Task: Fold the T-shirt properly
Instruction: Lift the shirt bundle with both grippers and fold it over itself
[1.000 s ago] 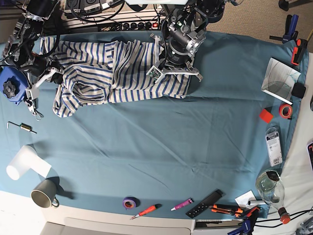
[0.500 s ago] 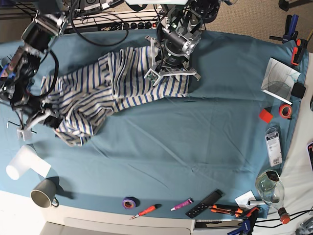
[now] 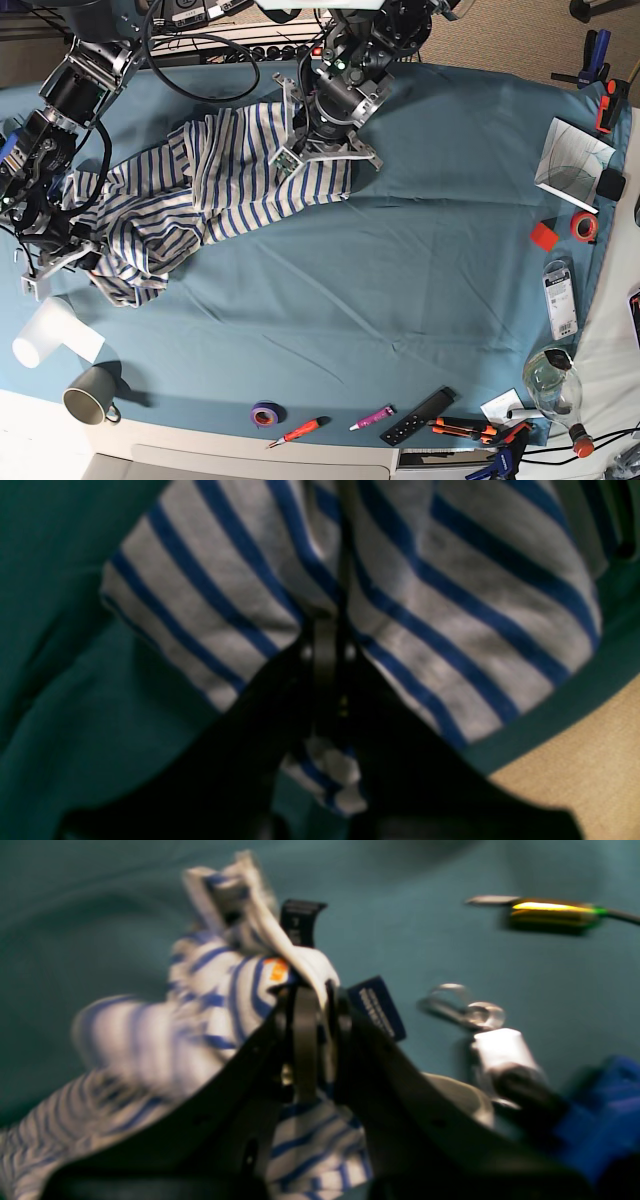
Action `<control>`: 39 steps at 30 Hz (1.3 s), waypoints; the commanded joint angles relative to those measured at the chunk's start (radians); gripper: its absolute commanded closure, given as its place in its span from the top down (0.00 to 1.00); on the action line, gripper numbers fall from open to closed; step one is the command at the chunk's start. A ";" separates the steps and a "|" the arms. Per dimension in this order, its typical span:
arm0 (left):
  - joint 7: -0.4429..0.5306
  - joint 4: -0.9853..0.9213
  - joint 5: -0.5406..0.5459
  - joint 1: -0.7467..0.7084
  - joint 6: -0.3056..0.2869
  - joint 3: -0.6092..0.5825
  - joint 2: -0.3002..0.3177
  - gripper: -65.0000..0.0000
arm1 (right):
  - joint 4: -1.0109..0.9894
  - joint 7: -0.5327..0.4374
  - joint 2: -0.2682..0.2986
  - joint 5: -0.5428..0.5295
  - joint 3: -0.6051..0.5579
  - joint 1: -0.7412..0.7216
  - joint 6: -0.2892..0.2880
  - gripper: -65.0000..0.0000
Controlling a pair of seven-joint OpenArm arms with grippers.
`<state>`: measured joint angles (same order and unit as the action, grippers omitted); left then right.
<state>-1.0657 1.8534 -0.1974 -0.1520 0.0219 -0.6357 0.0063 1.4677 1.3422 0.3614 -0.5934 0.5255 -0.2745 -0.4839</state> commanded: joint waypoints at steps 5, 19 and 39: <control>0.008 0.016 -0.007 0.008 0.004 -0.003 -0.009 0.00 | 0.016 0.054 0.018 -0.215 -0.111 -0.021 -0.061 0.00; -0.045 0.045 -0.050 0.008 0.058 -0.003 -0.009 0.00 | 0.069 0.054 0.084 -0.834 -0.198 0.036 -0.191 0.00; -0.109 0.295 -0.450 -0.123 0.200 -0.002 -0.008 0.00 | 0.369 0.054 0.159 -0.890 -0.200 0.358 -0.214 0.00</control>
<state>-1.1801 2.1304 -0.6338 -0.2626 0.2222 -0.6262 0.0166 1.8191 1.4208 0.4992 -1.4525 0.3202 0.0952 -0.6937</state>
